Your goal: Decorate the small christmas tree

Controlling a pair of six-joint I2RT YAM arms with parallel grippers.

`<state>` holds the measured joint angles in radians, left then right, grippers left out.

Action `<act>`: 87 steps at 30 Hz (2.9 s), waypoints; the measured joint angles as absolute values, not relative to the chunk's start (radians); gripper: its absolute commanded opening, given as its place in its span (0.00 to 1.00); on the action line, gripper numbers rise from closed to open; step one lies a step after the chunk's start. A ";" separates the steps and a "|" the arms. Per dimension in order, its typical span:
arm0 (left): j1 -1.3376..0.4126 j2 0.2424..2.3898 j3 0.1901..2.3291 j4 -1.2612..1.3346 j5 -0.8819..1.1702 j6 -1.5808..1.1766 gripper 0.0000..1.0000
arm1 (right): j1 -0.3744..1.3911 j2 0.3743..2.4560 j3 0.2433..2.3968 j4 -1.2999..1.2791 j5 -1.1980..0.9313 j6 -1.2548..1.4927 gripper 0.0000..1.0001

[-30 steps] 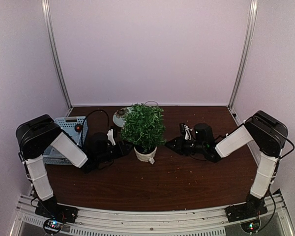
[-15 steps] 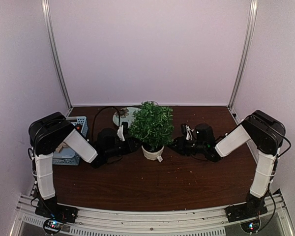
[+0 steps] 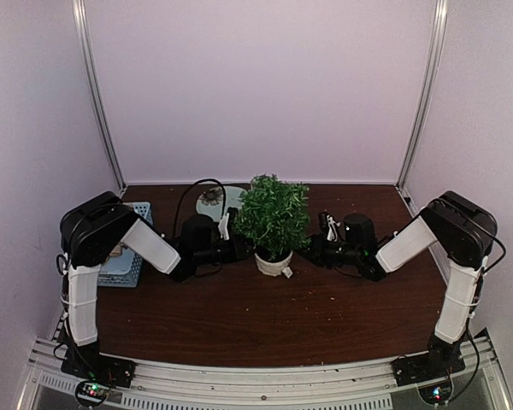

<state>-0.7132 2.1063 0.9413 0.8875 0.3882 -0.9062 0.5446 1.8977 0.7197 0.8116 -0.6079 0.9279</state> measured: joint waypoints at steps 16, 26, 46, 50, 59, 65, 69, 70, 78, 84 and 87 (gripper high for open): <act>-0.683 2.047 0.882 0.828 0.343 -0.902 0.55 | 0.570 1.920 0.662 0.941 -0.627 1.003 0.24; -0.605 1.831 0.754 0.720 0.268 -0.884 0.63 | 0.579 1.920 0.648 0.953 -0.627 1.001 0.25; -0.078 1.193 0.821 -0.295 -0.202 -0.680 0.65 | 0.516 1.493 0.648 0.421 -0.489 0.648 0.31; -0.024 1.344 0.873 -0.367 -0.216 -0.656 0.64 | 0.516 1.385 0.683 0.263 -0.434 0.543 0.34; 0.005 1.533 0.920 -0.435 -0.318 -0.608 0.57 | 0.514 1.258 0.706 0.083 -0.368 0.418 0.35; 0.040 1.612 0.925 -0.431 -0.371 -0.609 0.54 | 0.514 1.256 0.716 0.047 -0.366 0.407 0.35; 0.062 1.685 0.976 -0.452 -0.382 -0.608 0.54 | 0.514 1.258 0.723 0.039 -0.369 0.407 0.35; 0.067 1.705 0.998 -0.458 -0.381 -0.608 0.54 | 0.514 1.258 0.727 0.038 -0.369 0.407 0.35; 0.117 1.825 1.088 -0.484 -0.287 -0.624 0.37 | 0.514 1.270 0.740 0.035 -0.373 0.414 0.35; 0.126 1.840 1.107 -0.489 -0.232 -0.625 0.00 | 0.514 1.274 0.750 0.033 -0.374 0.414 0.35; 0.125 1.837 1.105 -0.488 -0.205 -0.619 0.00 | 0.513 1.274 0.750 0.033 -0.376 0.415 0.35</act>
